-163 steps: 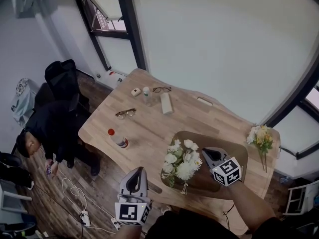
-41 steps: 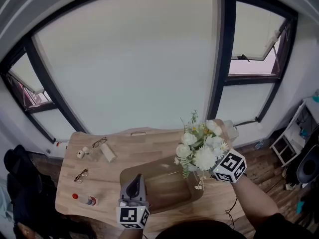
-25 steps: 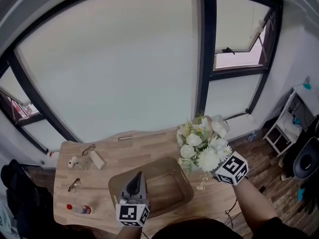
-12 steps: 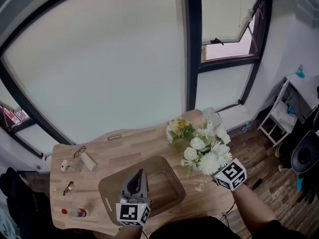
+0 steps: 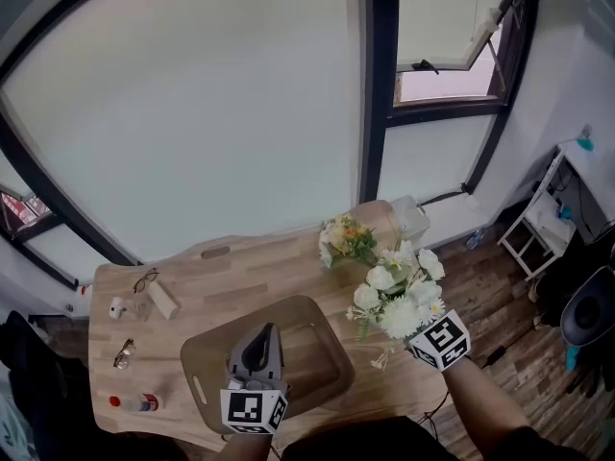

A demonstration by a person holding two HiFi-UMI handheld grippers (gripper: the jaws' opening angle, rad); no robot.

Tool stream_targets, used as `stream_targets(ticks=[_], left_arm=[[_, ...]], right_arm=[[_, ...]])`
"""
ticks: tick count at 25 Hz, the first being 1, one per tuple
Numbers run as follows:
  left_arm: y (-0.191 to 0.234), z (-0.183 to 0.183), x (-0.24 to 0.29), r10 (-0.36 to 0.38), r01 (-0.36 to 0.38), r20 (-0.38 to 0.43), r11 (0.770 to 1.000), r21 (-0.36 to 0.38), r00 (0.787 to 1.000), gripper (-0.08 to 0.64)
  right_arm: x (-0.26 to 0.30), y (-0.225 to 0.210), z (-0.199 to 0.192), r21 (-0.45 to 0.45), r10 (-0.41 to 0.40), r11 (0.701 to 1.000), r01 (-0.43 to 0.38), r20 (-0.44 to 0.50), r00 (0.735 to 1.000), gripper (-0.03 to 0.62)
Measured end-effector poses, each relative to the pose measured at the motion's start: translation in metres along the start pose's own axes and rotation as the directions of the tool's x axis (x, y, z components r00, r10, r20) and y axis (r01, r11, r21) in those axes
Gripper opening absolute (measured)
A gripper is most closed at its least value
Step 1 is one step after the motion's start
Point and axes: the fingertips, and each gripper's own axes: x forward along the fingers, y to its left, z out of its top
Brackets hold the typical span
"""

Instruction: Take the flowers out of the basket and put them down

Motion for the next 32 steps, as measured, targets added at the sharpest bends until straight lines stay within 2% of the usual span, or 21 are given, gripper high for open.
stream_targets(ticks=[20,32], left_arm=[[-0.006,-0.037,0.004,0.027,-0.027,-0.091,1.000,-0.001,0.995,0.002],[-0.001,-0.040,0.002,0.048,-0.047,-0.114,0.999,0.009,0.992,0.002]], right_arm=[[0.039,-0.002,-0.077,0.046,0.009,0.999,-0.006,-0.068,0.998,0.265],[0.052,0.002,-0.108,0.065,0.021,0.998,-0.013,-0.117,0.993,0.265]])
